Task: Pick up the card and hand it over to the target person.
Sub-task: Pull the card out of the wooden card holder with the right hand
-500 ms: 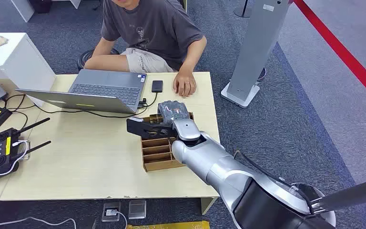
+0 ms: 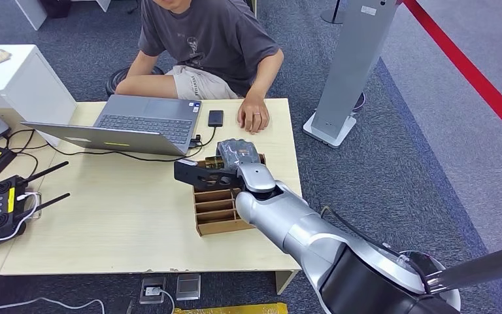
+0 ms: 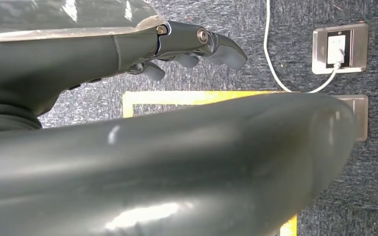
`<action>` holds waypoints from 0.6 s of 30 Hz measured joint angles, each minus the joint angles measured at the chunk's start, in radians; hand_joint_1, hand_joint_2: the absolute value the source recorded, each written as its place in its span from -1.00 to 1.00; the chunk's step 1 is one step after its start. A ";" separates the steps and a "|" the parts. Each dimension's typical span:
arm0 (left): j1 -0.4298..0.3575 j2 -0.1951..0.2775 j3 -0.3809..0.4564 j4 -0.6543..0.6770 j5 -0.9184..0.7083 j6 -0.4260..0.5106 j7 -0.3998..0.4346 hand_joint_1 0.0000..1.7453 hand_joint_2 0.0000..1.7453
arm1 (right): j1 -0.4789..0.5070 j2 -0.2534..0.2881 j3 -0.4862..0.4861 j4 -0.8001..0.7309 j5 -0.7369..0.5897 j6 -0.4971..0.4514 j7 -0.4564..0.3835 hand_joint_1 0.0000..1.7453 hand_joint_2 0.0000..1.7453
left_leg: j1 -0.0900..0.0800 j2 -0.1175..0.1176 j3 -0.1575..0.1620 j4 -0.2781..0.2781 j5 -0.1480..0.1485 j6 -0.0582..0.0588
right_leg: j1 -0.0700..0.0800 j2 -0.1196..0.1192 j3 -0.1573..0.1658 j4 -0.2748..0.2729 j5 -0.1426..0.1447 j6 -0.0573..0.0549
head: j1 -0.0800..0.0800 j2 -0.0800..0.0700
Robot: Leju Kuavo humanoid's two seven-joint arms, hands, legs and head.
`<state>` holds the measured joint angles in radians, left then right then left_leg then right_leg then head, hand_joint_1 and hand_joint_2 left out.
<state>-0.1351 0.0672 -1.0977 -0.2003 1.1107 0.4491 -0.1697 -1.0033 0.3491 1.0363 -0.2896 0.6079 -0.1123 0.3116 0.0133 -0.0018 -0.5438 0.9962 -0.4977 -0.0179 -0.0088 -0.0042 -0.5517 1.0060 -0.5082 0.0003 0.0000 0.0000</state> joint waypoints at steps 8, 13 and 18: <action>-0.001 0.001 -0.003 -0.001 -0.004 0.000 0.002 -1.00 -1.00 | -0.010 0.000 0.000 -0.001 -0.025 -0.007 -0.005 0.42 1.00 | 0.000 0.000 -0.001 0.002 -0.001 0.000 | 0.000 0.000 -0.001 0.002 -0.001 0.000 | 0.000 0.000; -0.002 0.002 -0.004 -0.002 -0.006 -0.002 0.003 -1.00 -1.00 | -0.015 0.000 0.002 -0.001 -0.033 -0.010 -0.007 0.42 1.00 | 0.000 0.000 -0.001 0.001 -0.001 0.000 | 0.000 0.000 -0.001 0.002 -0.001 0.000 | 0.000 0.000; -0.002 0.002 -0.004 -0.001 -0.007 -0.004 0.003 -1.00 -1.00 | -0.018 0.000 0.008 -0.001 -0.042 -0.013 -0.008 0.38 1.00 | 0.000 0.000 -0.001 0.002 -0.001 0.000 | 0.000 0.000 -0.002 0.002 -0.001 0.000 | 0.000 0.000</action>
<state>-0.1371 0.0690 -1.1016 -0.2018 1.1042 0.4454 -0.1665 -1.0213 0.3491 1.0440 -0.2902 0.5662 -0.1252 0.3039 0.0132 -0.0016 -0.5452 0.9984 -0.4987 -0.0183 -0.0090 -0.0041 -0.5533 1.0083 -0.5091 0.0004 0.0000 0.0000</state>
